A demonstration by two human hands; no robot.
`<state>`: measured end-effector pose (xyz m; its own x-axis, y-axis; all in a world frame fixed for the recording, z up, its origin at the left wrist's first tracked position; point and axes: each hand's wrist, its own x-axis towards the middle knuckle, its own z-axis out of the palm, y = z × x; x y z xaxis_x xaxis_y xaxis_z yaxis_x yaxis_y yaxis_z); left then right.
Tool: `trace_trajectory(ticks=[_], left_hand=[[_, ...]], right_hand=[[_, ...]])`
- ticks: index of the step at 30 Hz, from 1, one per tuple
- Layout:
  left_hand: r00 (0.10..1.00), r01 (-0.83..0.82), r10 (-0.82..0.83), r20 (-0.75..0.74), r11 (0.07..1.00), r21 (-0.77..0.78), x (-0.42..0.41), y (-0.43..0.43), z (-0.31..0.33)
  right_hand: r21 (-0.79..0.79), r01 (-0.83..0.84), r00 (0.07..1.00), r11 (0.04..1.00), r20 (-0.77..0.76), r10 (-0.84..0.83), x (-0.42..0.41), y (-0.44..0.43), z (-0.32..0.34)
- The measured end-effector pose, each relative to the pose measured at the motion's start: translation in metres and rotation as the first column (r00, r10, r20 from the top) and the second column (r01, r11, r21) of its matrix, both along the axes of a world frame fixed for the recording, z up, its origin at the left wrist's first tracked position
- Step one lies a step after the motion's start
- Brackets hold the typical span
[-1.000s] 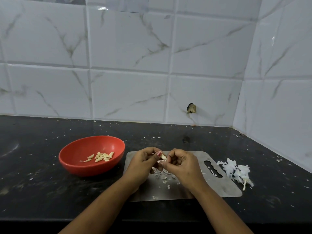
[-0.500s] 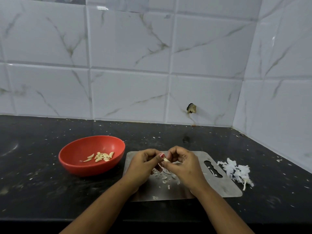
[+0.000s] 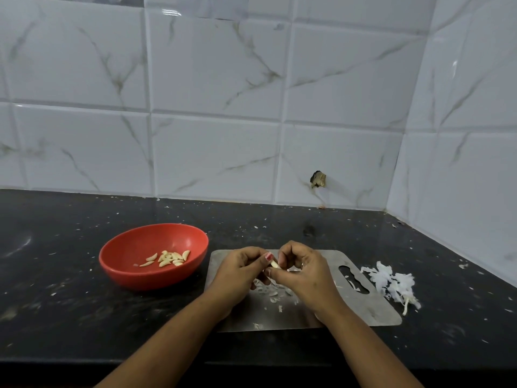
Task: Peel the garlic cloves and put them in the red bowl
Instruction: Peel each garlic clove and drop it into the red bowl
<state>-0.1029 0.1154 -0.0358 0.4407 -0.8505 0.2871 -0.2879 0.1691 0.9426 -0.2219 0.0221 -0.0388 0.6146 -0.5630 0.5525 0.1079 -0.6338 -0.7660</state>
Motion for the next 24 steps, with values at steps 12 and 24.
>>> trace_trajectory(ticks=[12,24], left_hand=[[1.0,-0.001,0.002,-0.031,1.0,0.025,0.0015,-0.0031,-0.0042],[1.0,-0.015,0.015,-0.014,0.999,0.042,0.0023,-0.0047,-0.0059]], right_hand=[[-0.016,0.0,1.0,1.0,0.018,0.0,0.0021,0.0,-0.0028],[-0.034,0.015,1.0,0.999,0.024,-0.014,0.004,-0.0009,-0.0041]])
